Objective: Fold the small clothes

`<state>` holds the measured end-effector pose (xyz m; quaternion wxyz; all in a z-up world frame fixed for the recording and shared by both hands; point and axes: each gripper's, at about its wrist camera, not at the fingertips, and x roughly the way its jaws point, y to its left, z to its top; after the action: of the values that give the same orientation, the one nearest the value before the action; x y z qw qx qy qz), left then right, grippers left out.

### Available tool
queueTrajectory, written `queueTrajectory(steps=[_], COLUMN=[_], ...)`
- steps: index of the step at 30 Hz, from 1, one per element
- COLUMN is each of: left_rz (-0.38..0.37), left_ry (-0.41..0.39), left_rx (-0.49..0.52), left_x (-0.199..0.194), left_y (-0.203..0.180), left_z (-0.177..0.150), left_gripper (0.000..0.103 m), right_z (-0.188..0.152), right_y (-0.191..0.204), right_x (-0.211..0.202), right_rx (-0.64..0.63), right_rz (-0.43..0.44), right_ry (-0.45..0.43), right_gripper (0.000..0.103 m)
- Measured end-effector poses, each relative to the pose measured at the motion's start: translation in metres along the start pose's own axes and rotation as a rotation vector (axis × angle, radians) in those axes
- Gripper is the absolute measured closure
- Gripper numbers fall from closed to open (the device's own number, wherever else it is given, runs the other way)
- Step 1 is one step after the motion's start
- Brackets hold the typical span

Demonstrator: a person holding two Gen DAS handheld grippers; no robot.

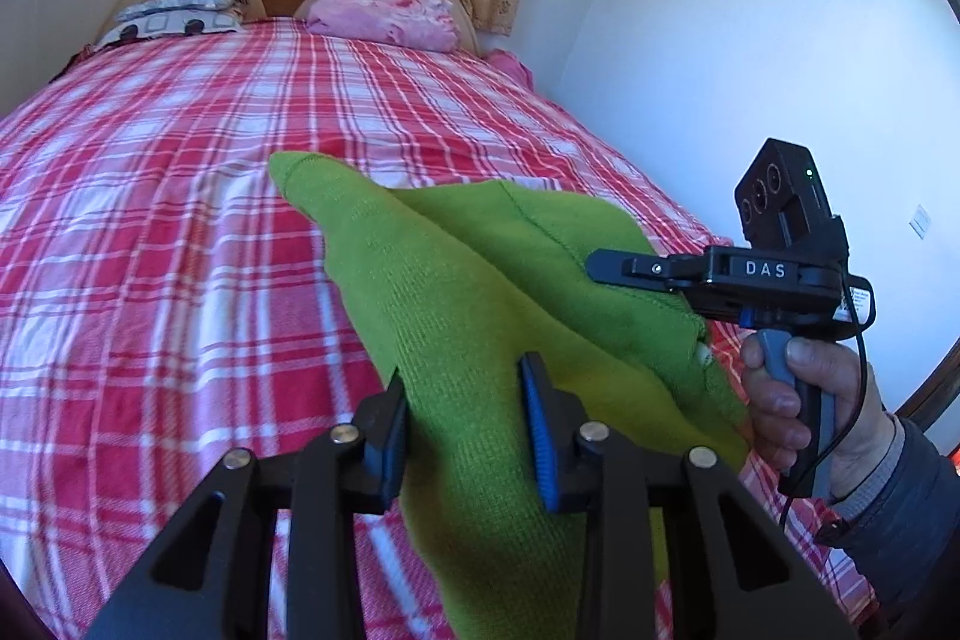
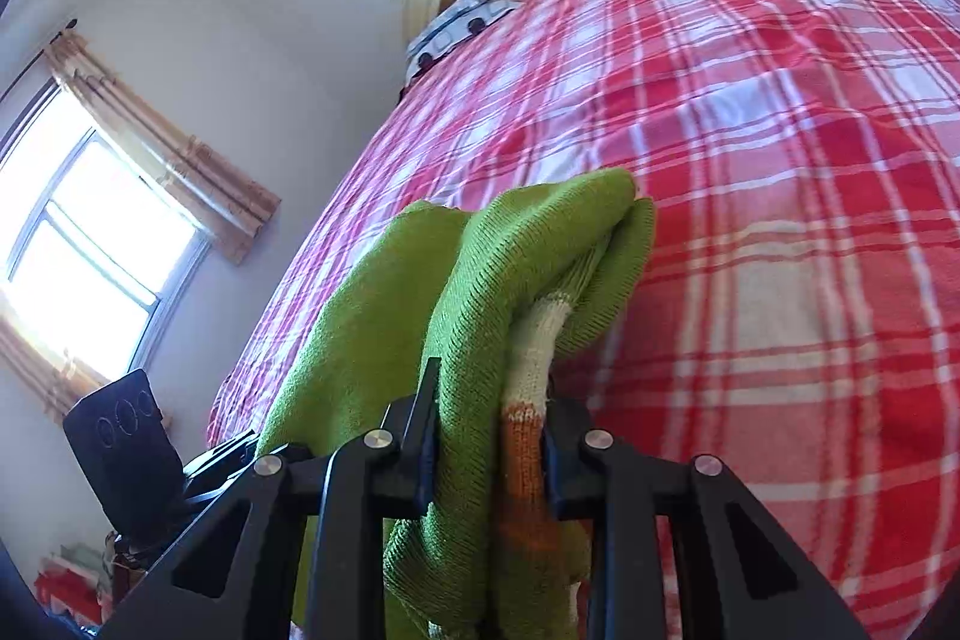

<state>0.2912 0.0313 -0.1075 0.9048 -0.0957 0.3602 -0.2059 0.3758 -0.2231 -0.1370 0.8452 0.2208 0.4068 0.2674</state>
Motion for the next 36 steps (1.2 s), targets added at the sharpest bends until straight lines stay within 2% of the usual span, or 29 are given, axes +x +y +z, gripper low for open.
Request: queueTrajectory(steps=[18,28,36], left_rz=[0.046,0.105,0.16], left_ry=[-0.069,-0.153,-0.177], left_rx=[-0.073,-0.12,-0.149], left_x=[-0.058,-0.117,-0.144], left_y=[0.035,0.061,0.089], left_z=[-0.023,-0.041,-0.051], left_gripper=[0.07,0.072,0.075], right_z=[-0.028,-0.043,-0.061], right_y=[0.06,0.121,0.164], right_x=[0.031,0.059,0.096], right_rx=[-0.052,-0.12,-0.152], right_rz=[0.081,0.154,0.2], right_ry=[0.037,0.073,0.122], right_gripper=[0.076,0.076,0.076])
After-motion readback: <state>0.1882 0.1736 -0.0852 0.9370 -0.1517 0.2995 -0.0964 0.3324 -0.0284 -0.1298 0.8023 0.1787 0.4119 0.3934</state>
